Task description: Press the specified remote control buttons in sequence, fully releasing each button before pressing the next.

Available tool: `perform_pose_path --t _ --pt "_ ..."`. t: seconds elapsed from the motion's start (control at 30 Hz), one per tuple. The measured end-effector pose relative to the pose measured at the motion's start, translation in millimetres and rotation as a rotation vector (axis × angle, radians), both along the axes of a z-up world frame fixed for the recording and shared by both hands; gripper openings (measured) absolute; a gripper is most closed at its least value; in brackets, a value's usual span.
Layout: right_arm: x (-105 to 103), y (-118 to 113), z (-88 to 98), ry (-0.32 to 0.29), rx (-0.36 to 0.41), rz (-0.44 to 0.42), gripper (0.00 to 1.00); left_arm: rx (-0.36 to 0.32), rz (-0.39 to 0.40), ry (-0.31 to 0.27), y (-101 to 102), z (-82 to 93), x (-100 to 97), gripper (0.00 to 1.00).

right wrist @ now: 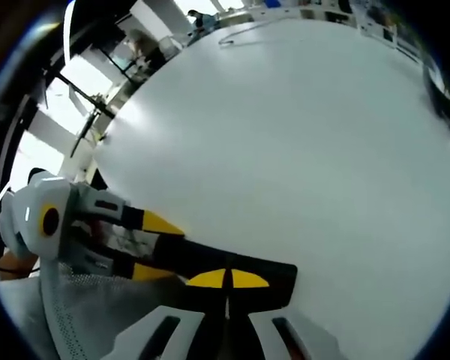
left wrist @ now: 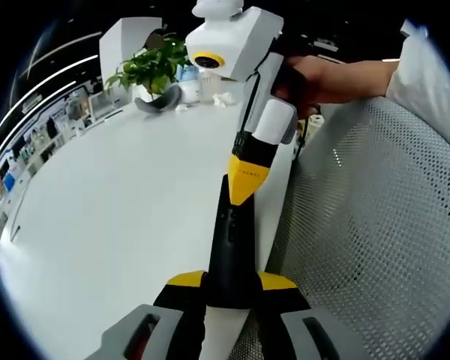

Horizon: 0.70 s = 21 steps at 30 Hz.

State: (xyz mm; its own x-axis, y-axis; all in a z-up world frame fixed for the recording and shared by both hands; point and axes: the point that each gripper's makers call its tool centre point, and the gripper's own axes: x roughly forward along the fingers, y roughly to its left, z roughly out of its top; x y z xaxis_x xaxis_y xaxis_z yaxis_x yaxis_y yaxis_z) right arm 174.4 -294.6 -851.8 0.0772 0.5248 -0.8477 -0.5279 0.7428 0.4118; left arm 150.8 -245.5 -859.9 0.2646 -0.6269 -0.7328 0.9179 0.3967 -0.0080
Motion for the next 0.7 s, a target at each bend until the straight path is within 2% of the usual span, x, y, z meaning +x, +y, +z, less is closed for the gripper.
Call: perform_pose_path --t 0.27,0.4,0.7 --pt "0.5 0.0 -0.5 -0.009 -0.006 0.009 0.00 0.002 -0.003 -0.002 -0.2 0.1 0.0 0.24" --pt "1.2 -1.0 -0.3 0.021 0.006 -0.019 0.00 0.004 -0.003 -0.003 -0.1 0.2 -0.1 0.24" --pt "0.5 -0.2 0.2 0.010 -0.007 -0.008 0.00 0.012 -0.001 -0.001 0.0 0.2 -0.3 0.24"
